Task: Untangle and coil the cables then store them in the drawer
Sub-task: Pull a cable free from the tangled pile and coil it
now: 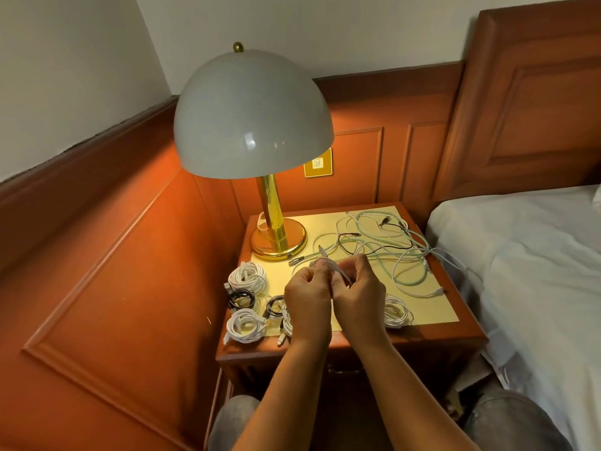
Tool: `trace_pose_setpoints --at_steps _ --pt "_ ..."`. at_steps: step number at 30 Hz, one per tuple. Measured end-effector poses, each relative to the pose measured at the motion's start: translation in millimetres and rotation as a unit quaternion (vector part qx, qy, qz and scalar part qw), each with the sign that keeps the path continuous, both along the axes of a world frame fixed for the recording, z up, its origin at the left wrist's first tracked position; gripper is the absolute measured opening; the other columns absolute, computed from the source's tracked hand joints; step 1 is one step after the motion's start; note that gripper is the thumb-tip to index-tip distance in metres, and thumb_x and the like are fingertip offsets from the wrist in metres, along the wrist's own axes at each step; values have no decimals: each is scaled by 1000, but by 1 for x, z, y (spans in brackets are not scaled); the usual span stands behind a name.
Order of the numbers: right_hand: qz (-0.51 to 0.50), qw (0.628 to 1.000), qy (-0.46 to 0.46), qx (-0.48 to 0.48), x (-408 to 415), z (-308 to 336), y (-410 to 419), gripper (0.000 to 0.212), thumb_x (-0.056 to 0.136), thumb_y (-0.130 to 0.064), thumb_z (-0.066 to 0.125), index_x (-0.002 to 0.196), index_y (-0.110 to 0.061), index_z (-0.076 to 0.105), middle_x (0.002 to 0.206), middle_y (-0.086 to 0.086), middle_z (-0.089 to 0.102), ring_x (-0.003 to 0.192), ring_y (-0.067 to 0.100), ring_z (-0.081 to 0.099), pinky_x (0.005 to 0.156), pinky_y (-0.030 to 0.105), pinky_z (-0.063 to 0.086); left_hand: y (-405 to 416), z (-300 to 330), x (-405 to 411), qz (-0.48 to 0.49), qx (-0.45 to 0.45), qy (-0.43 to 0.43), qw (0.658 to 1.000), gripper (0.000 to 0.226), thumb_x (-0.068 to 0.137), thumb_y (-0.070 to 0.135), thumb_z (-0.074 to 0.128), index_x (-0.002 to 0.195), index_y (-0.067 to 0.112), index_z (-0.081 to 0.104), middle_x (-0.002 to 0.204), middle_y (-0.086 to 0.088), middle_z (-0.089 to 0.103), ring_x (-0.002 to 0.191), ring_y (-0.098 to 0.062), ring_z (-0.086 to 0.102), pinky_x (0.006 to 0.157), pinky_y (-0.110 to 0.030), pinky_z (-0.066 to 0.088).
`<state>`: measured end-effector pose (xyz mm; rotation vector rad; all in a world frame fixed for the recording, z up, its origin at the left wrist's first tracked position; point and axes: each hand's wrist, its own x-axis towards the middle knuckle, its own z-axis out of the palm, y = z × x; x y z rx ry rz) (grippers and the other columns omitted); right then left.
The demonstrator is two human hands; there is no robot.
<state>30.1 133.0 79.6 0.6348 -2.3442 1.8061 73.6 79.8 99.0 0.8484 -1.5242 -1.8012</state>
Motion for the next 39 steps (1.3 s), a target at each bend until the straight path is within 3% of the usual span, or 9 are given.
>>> trace_pose_setpoints --at_steps 5,14,16,18,21,24,27,34,39 --pt "55 998 -11 -25 6 18 5 15 90 -7 64 92 -17 54 78 -12 61 75 -8 60 61 7 46 -31 32 34 -137 183 48 972 24 97 0 44 96 -9 66 96 -25 70 89 -29 69 82 -33 58" --pt "61 990 -69 -103 6 42 4 19 89 -5 64 92 -21 54 85 -4 64 79 10 64 59 12 48 -31 62 72 101 13 126 987 30 90 -1 44 67 4 63 72 -12 72 74 -22 71 55 -25 54" --pt "63 993 -61 -78 -7 43 17 18 89 -7 65 93 -21 55 85 -5 64 78 7 62 60 10 48 -43 64 78 113 -73 145 980 30 97 6 45 78 12 67 88 -6 73 91 -24 70 64 -28 56" --pt "110 992 -51 -31 -12 42 22 17 89 -8 66 94 -21 55 86 -4 67 80 6 64 63 13 48 -52 63 71 19 -262 28 965 22 98 20 55 110 37 62 126 9 62 124 -18 54 95 -37 49" --pt "170 985 -37 9 -9 43 24 16 90 -13 68 92 -22 55 80 -3 66 74 6 63 61 15 47 -61 59 41 -189 -487 -162 837 60 91 40 60 144 44 30 158 11 23 146 -13 11 112 -35 13" --pt "204 978 -18 35 -13 46 29 13 89 -20 68 92 -22 55 71 -5 62 65 2 58 57 12 42 -64 57 21 -295 -552 -153 765 35 96 28 58 129 18 57 124 -1 60 116 -16 53 96 -19 39" --pt "213 975 -22 60 -21 46 36 15 89 -20 69 93 -27 56 70 -11 62 66 1 58 57 12 42 -61 58 15 -329 -561 -181 738 13 100 17 51 98 8 60 76 13 49 67 -8 48 59 -12 36" --pt "265 958 -17 110 -41 55 51 23 90 -1 59 99 -21 65 83 -6 60 69 1 54 63 14 44 -53 52 15 -357 -482 -216 770 21 101 21 48 103 3 58 76 6 47 62 -5 42 54 -14 34" --pt "267 930 101 233 -50 59 52 22 88 5 58 89 -14 69 95 -2 58 75 11 55 61 16 42 -51 47 12 -365 -477 -249 760 19 102 22 45 106 7 57 84 3 50 70 -8 44 58 -16 34"
